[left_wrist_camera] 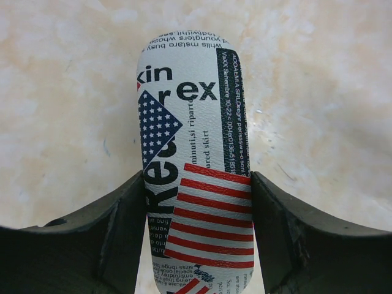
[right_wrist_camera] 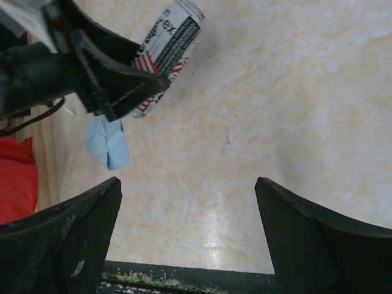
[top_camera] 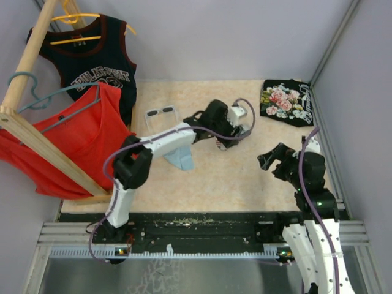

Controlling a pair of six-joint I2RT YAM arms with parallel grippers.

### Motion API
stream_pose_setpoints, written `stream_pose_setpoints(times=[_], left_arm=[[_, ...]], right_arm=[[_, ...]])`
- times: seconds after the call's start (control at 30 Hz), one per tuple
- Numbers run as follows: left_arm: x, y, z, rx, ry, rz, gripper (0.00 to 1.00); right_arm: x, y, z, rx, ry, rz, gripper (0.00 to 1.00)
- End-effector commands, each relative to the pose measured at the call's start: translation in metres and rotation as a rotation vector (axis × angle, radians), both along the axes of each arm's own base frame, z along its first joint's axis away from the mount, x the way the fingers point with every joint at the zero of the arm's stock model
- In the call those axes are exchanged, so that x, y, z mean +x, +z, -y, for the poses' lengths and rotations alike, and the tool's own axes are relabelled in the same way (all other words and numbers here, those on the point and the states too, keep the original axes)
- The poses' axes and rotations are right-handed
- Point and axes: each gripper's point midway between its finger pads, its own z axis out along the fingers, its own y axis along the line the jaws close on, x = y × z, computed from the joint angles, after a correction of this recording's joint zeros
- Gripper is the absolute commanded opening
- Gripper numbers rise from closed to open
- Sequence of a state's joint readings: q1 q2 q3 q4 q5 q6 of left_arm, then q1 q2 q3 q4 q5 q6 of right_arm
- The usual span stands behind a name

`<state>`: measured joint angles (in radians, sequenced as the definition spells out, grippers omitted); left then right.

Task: Organize the sunglasses
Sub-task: Pick up the sunglasses case at the center of the board.

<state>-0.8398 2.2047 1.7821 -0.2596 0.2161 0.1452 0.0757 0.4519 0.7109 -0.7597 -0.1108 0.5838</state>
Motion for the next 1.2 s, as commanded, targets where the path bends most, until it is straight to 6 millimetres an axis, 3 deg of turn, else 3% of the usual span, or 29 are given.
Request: stream_pose_setpoints(times=[0.0, 0.17, 0.37, 0.57, 0.97, 1.17], left_arm=[[-0.005, 0.116, -0.019, -0.305, 0.055, 0.001, 0.00], [-0.029, 0.163, -0.059, -0.493, 0.020, -0.078, 0.00], [-0.070, 0.207, -0.094, -0.612, -0.030, -0.074, 0.00], [-0.105, 0.253, -0.122, -0.734, -0.015, -0.020, 0.00], [-0.150, 0.322, -0.147, -0.962, -0.083, 0.048, 0.00], [-0.165, 0.347, -0.159, -1.046, -0.109, 0.090, 0.00]], right_arm=[[0.011, 0.035, -0.011, 0.027, 0.065, 0.142, 0.91], [0.012, 0.056, -0.020, 0.036, 0.125, 0.225, 0.91], [-0.010, 0.104, -0.067, 0.058, 0.470, 0.474, 0.92], [-0.014, 0.138, -0.086, 0.186, 0.560, 0.597, 0.90], [-0.013, 0.215, -0.107, 0.395, 0.652, 0.817, 0.89], [-0.018, 0.241, -0.148, 0.469, 0.758, 0.906, 0.89]])
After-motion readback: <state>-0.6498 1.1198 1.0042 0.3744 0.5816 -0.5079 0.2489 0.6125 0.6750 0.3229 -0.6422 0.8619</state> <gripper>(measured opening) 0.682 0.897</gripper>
